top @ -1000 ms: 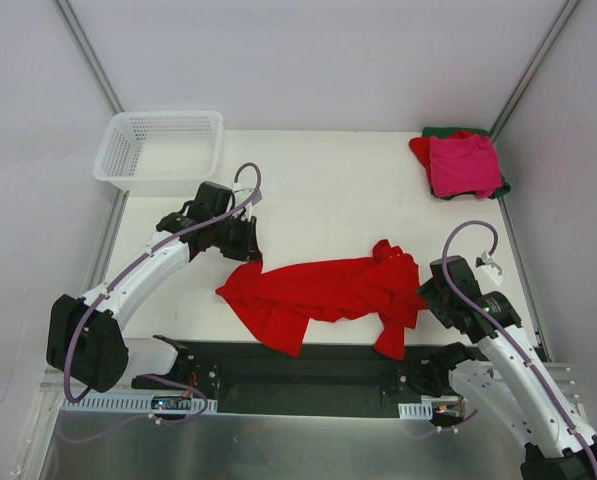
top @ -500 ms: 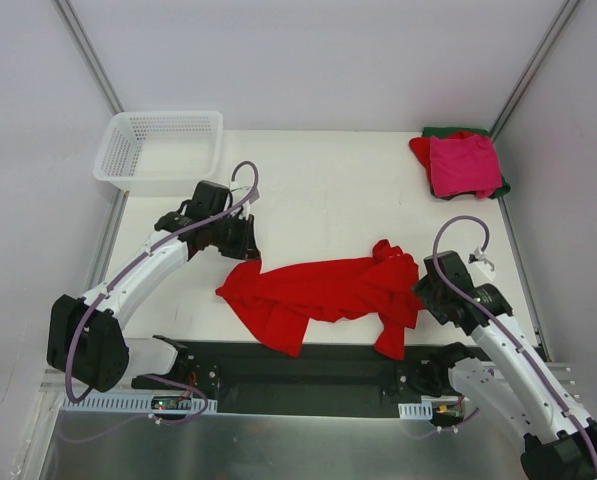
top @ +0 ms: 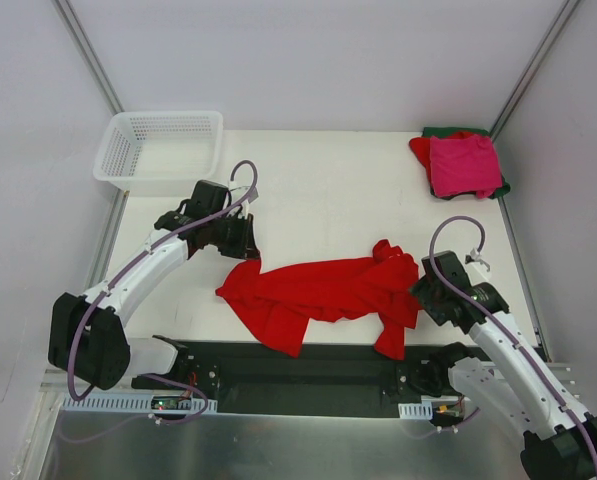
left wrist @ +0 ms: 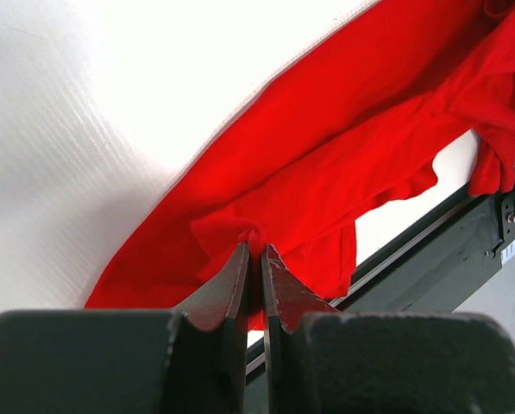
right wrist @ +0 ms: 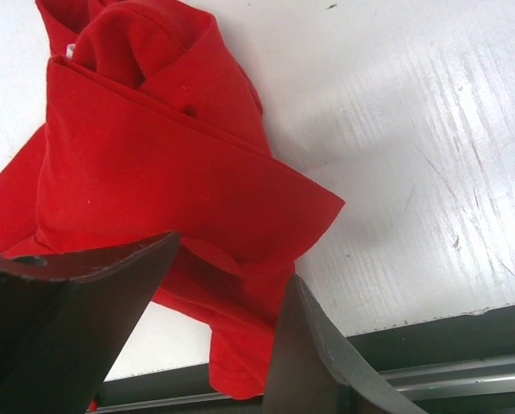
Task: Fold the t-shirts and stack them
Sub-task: Flatten out the tshirt
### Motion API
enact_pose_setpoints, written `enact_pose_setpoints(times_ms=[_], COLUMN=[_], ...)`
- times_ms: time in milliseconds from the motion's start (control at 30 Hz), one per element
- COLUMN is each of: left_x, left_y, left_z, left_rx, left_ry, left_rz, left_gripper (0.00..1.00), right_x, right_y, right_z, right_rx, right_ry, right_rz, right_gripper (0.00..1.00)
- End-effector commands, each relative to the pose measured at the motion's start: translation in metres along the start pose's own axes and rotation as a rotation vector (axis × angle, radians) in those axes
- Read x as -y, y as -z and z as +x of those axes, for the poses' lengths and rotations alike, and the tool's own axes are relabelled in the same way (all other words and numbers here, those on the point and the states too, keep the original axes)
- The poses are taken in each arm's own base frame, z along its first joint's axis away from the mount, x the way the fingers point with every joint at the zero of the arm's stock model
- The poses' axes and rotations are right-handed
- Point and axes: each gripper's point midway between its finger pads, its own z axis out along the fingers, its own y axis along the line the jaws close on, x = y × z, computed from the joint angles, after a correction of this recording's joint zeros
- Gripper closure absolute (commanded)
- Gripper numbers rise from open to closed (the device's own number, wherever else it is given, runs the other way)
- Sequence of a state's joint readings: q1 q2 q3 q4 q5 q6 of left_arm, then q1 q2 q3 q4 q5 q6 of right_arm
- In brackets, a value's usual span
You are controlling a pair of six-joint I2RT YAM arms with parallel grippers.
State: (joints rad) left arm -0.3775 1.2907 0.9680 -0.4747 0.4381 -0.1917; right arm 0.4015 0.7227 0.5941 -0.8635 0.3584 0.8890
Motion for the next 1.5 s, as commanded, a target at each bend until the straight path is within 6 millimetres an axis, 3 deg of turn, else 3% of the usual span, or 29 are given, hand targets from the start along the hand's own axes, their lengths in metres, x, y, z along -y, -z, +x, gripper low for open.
enact_pose_setpoints(times_ms=[0, 533, 900, 1033, 1267, 1467], left_x=[0.004, 0.005, 0.005, 0.004, 0.005, 0.005], left_y=[0.001, -0.003, -0.002, -0.003, -0.003, -0.002], left_z=[-0.010, -0.011, -0.011, -0.012, -0.013, -0.014], left_rx=[0.026, 0.022, 0.024, 0.023, 0.024, 0.026], left_ry=[-0.030, -0.029, -0.025, -0.025, -0.022, -0.022], left_rz=[0.032, 0.048, 0.050, 0.049, 0.055, 0.053], left_gripper=[0.98, 0.97, 0.98, 0.98, 0.98, 0.98], right_x=[0.007, 0.025, 0.032, 0.032, 0.030, 0.030], right_y=[0.005, 0.007, -0.006, -0.008, 0.006, 0.002], right_z=[0.000, 0.007, 0.009, 0.005, -0.015, -0.013], right_rx=[-0.004, -0.022, -0.004, 0.019, 0.093, 0.089], right_ry=[0.002, 0.007, -0.015, -0.021, -0.032, -0.033], right_rz=[0.022, 0.070, 0.112, 0.121, 0.110, 0.121], right_gripper=[0.41, 0.42, 0.42, 0.43, 0.42, 0.43])
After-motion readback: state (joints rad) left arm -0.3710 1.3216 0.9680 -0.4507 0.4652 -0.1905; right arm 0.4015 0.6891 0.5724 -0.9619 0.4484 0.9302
